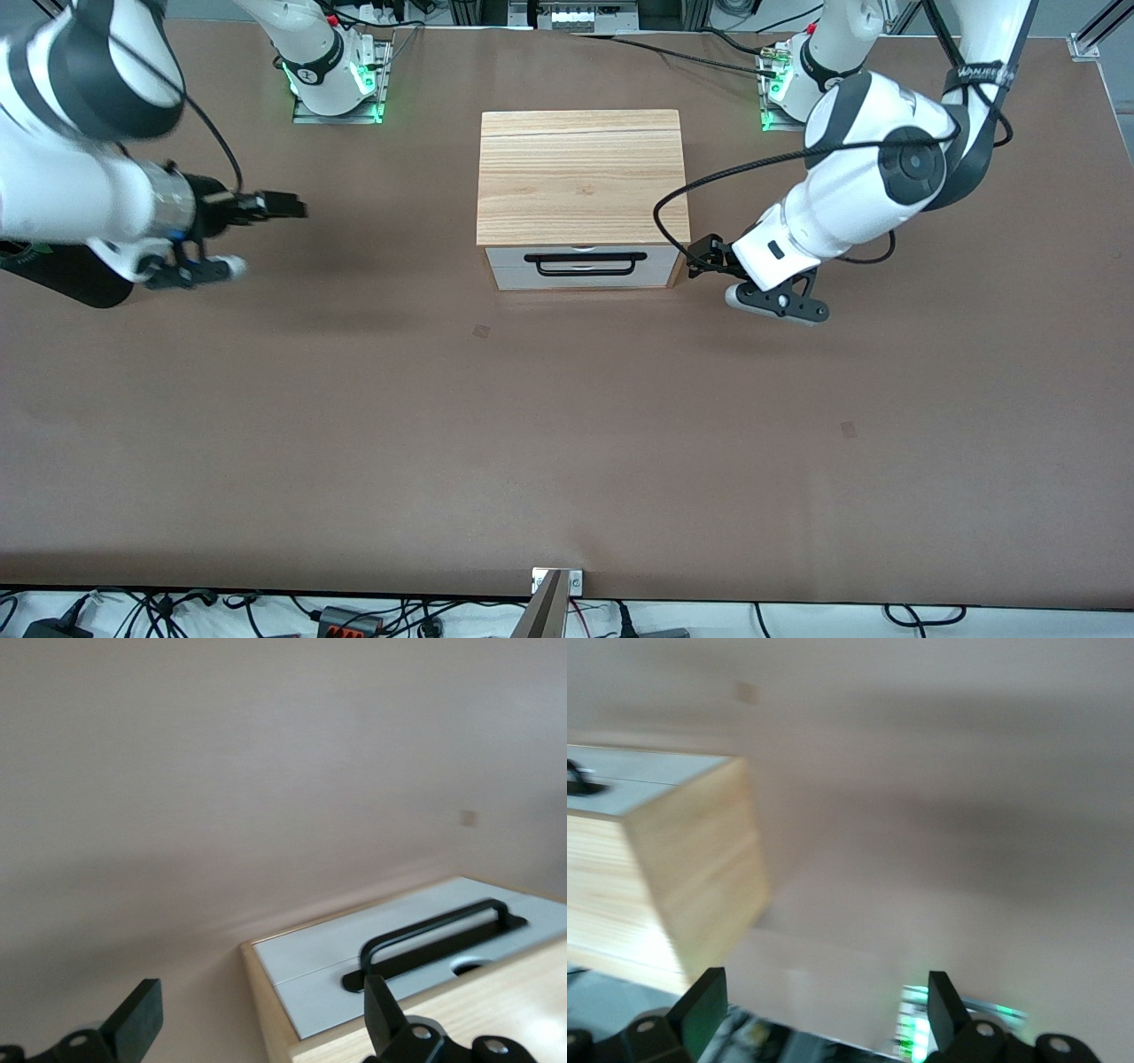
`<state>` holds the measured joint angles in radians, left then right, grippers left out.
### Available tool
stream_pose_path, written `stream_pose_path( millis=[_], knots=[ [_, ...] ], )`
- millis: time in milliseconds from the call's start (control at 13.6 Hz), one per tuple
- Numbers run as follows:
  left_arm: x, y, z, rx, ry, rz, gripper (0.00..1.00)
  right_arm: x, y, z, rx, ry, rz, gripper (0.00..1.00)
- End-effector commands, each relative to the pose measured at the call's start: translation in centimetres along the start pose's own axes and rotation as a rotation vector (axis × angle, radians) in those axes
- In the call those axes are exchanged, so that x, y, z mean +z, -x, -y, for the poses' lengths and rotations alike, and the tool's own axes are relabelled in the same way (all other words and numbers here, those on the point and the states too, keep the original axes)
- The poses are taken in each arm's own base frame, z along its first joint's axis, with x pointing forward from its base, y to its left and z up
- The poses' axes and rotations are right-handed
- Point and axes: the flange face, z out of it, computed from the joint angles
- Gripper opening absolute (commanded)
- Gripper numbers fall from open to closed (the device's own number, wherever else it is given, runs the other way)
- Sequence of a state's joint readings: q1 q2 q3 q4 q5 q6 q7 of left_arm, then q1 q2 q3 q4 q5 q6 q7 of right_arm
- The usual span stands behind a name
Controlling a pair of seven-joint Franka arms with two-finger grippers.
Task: Pull top drawer with both arms simultaneously
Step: 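Reach the left gripper and the right gripper toward the drawer handle ends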
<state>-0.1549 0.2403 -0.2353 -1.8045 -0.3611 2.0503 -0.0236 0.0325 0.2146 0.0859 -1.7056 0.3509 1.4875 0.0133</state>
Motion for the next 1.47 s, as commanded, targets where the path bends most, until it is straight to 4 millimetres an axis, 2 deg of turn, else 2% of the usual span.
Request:
stream_pose_path(
  millis=[0,221,294,368,515,588,809,956,1029,1103,1250,1324,1397],
  knots=[
    [3.5,-1.5,2.7,0.099,0.178,0.026,1.0,3.1,-2.8,2.8,-0.04,-0.109,-0.002,1.0],
    [8.7,-2.0,3.9,0.151,0.422,0.047,1.0,6.7,-5.0,8.1,-0.108,-0.233,-0.038,1.0],
    [10.6,-2.1,4.4,0.16,0.491,0.049,1.0,7.9,-6.0,8.8,-0.119,-0.263,-0.057,1.0],
    [12.4,-2.1,5.6,0.171,0.578,0.045,1.0,8.8,-6.6,9.7,-0.133,-0.295,-0.07,1.0],
    [15.6,-1.6,7.3,0.156,0.773,0.058,1.0,10.7,-8.1,10.0,-0.146,-0.412,-0.065,1.0],
    [16.6,-1.3,8.0,0.141,0.849,0.077,1.0,11.4,-8.3,10.8,-0.18,-0.482,-0.065,1.0],
    [18.9,-0.5,8.8,0.055,1.025,0.133,1.0,13.4,-9.5,10.6,-0.205,-0.587,-0.061,1.0],
    [21.0,0.0,8.8,-0.015,1.139,0.156,1.0,16.0,-10.3,10.9,-0.236,-0.698,-0.1,1.0],
    [21.2,0.1,8.6,-0.035,1.153,0.155,1.0,17.2,-10.8,10.8,-0.252,-0.74,-0.109,1.0],
    [21.6,0.1,8.6,-0.048,1.165,0.156,1.0,19.5,-11.8,10.2,-0.271,-0.769,-0.108,1.0],
    [23.5,0.6,9.1,-0.098,1.216,0.172,1.0,22.6,-12.8,10.4,-0.319,-0.887,-0.146,1.0],
    [24.3,0.9,9.2,-0.117,1.236,0.181,1.0,23.9,-13.0,10.9,-0.318,-0.932,-0.156,1.0],
    [24.8,1.0,9.1,-0.136,1.248,0.189,0.99,24.9,-12.9,12.2,-0.322,-0.961,-0.168,1.0]
  ],
)
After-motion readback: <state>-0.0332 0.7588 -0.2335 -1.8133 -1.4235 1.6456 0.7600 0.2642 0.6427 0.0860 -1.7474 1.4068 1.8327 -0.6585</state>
